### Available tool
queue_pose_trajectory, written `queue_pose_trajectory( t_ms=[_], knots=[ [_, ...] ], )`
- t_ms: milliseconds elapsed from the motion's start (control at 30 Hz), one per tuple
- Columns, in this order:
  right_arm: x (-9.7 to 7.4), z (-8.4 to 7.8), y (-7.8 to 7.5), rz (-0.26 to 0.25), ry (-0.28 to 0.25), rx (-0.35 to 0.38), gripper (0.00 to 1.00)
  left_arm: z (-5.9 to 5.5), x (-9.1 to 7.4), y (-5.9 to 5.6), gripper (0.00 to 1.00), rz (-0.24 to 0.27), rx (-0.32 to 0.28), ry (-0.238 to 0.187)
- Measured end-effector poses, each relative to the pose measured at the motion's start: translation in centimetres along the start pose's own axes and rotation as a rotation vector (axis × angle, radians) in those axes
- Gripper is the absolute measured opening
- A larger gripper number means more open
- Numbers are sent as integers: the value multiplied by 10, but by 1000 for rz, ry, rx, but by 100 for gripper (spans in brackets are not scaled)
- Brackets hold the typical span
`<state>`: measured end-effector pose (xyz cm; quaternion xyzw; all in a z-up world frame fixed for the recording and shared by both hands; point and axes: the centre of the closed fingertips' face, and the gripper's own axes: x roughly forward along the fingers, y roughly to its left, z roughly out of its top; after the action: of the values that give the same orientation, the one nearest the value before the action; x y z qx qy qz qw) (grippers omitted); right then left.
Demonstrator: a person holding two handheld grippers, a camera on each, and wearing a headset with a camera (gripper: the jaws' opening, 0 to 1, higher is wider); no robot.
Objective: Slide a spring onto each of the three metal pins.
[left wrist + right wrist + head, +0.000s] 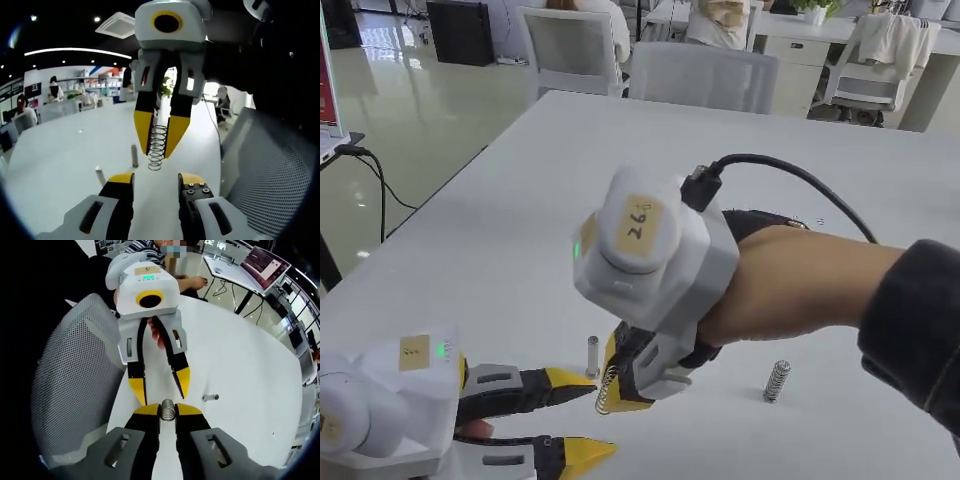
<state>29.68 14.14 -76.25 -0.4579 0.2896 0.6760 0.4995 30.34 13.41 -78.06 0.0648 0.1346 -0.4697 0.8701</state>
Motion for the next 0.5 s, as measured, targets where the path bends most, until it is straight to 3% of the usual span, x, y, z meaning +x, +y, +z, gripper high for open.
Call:
queue_pose_trajectory(
  t_ms=[500],
  knots=[
    [-9, -4, -13, -34, 13, 16, 8, -9, -11, 9, 42, 62, -18, 8]
  ],
)
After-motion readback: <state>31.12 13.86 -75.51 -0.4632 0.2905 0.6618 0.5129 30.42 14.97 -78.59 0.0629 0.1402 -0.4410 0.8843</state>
